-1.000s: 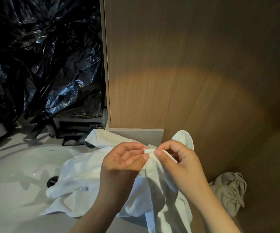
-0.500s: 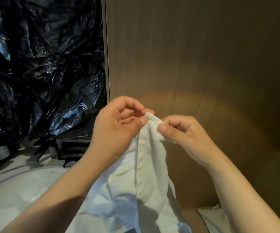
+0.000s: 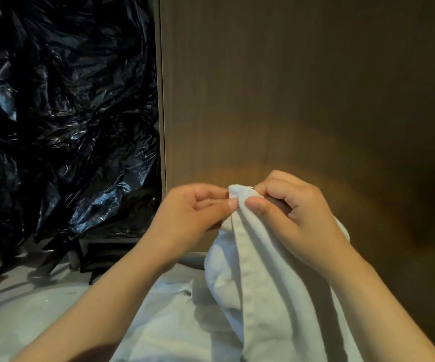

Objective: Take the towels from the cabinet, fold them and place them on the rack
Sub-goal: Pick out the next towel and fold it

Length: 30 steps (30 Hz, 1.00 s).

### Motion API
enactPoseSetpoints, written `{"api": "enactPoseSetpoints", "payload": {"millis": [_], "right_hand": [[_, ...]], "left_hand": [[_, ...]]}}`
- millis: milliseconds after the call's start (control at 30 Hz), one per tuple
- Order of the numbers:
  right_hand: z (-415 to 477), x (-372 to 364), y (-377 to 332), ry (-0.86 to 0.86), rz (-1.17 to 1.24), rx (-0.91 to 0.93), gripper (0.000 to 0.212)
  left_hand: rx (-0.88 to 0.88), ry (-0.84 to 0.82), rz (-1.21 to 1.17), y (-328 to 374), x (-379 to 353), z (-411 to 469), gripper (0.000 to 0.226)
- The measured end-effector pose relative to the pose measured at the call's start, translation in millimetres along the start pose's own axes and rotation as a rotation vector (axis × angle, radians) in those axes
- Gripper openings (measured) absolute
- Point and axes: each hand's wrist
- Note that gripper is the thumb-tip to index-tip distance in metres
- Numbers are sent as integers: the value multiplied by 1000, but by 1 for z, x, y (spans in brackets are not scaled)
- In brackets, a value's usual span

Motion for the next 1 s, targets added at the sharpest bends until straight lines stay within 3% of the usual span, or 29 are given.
{"api": "enactPoseSetpoints", "payload": {"millis": [267, 433, 600, 767, 900, 1000], "right_hand": [[-23, -3, 13, -117, 78, -153, 27], [-50, -4, 36, -368, 63, -359, 55], [-77, -10, 57, -571, -85, -557, 67], [-87, -14, 63, -514, -195, -601, 84], [-90, -1, 67, -420, -293, -618, 81], [-98, 10, 76, -474, -338, -649, 76]], "left_hand": [[-102, 96, 130, -10, -11, -5, 10], [-133, 206, 206, -16, 7, -2, 9], [-51, 304, 310, -44, 32, 5, 10], [-27, 379, 393, -65, 41, 7, 12], [-29, 481, 371, -70, 58, 10, 9], [-52, 525, 447, -68, 73, 12, 13]]}}
Point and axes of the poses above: each hand's wrist, its own z-axis towards the middle knuckle, its own x-axis out of the back of the hand, y = z × x, and after that the axes turned 2 degrees about -y, right-handed
